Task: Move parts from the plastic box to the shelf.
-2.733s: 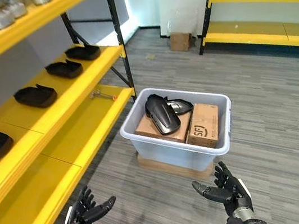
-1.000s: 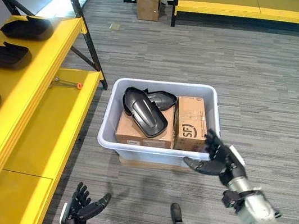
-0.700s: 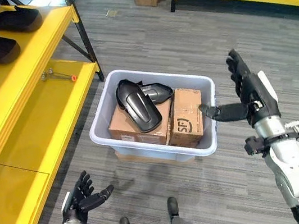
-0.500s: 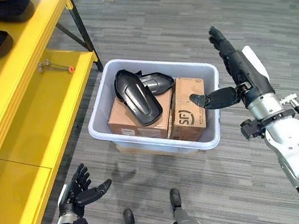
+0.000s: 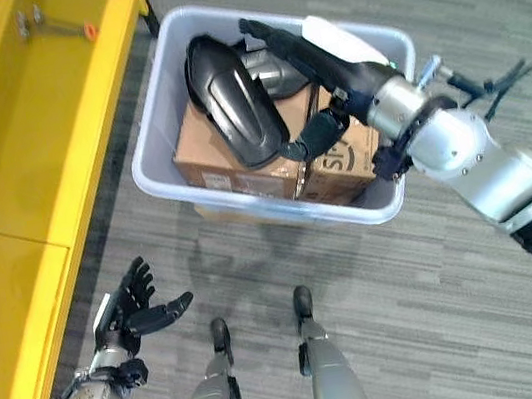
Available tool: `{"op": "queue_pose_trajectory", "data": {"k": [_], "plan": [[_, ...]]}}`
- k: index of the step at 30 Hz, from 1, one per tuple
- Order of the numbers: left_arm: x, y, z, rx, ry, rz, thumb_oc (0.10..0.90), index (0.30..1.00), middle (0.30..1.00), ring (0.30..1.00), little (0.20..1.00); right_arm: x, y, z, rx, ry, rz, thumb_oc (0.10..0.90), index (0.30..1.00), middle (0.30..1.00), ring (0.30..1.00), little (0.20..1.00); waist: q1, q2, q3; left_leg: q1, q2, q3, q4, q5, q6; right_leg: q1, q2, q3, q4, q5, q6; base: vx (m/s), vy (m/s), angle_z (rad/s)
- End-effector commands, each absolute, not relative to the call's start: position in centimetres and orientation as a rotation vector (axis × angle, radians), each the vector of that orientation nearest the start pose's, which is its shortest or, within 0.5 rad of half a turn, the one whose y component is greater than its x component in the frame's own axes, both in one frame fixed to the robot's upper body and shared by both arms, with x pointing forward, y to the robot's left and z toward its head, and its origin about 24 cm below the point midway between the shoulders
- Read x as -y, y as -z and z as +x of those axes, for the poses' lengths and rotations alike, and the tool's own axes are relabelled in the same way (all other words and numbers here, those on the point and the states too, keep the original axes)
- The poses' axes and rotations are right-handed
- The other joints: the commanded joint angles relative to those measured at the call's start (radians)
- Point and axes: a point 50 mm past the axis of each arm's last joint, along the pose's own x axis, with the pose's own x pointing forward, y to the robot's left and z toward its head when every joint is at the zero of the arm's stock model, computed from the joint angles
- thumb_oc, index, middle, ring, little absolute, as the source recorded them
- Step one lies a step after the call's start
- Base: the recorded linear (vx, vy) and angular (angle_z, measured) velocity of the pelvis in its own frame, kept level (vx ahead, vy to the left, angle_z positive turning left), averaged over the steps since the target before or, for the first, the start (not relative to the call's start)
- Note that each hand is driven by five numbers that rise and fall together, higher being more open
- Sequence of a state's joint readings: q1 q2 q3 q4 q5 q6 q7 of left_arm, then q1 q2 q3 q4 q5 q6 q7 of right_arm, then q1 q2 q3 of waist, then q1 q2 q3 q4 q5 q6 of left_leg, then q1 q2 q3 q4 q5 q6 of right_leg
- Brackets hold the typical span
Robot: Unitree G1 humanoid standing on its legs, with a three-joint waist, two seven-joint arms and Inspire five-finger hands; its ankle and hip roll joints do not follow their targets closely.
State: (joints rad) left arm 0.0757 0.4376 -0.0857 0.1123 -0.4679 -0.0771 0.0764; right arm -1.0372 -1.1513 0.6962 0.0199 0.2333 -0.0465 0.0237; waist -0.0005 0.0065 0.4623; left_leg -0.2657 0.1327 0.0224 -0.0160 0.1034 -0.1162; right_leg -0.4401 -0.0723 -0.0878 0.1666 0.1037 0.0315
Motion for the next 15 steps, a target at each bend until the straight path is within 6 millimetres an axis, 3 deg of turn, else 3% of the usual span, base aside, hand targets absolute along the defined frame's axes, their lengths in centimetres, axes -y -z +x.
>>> {"op": "queue_pose_trajectory", "data": {"k": [1, 8, 15], "plan": [[-23.9, -4.5, 22.8, 0.002, -0.079, 0.001, 0.900, 1.000, 1.000, 1.000, 1.000, 16.0, -34.0, 31.1, 0.792, -0.283, -1.193, 0.900, 1.000, 1.000, 1.000, 1.000, 0.000, -0.038, -0.059, 0.038, 0.063, -0.014, 0.072, -0.074, -0.018, -0.003, -0.088, 0.039, 0.062, -0.136, 0.083, 0.00, 0.000, 0.00], [-23.5, -5.4, 23.6, 0.055, -0.099, 0.013, 0.900, 1.000, 1.000, 1.000, 1.000, 14.9, -35.2, 31.0, 0.870, -0.233, -1.308, 0.900, 1.000, 1.000, 1.000, 1.000, 0.008, -0.038, -0.020, 0.017, 0.064, -0.020, 0.077, -0.070, -0.021, -0.046, -0.085, 0.033, 0.104, -0.151, 0.078, -0.01, -0.029, 0.03], [-23.5, -5.8, 23.9, 0.087, -0.141, 0.010, 0.900, 1.000, 1.000, 1.000, 1.000, 15.5, -35.4, 30.9, 0.889, -0.165, -1.398, 0.900, 1.000, 1.000, 1.000, 1.000, 0.015, -0.043, 0.024, -0.008, 0.063, -0.032, 0.088, -0.072, -0.021, -0.086, -0.082, 0.027, 0.142, -0.162, 0.073, -0.02, -0.030, 0.04]]}}
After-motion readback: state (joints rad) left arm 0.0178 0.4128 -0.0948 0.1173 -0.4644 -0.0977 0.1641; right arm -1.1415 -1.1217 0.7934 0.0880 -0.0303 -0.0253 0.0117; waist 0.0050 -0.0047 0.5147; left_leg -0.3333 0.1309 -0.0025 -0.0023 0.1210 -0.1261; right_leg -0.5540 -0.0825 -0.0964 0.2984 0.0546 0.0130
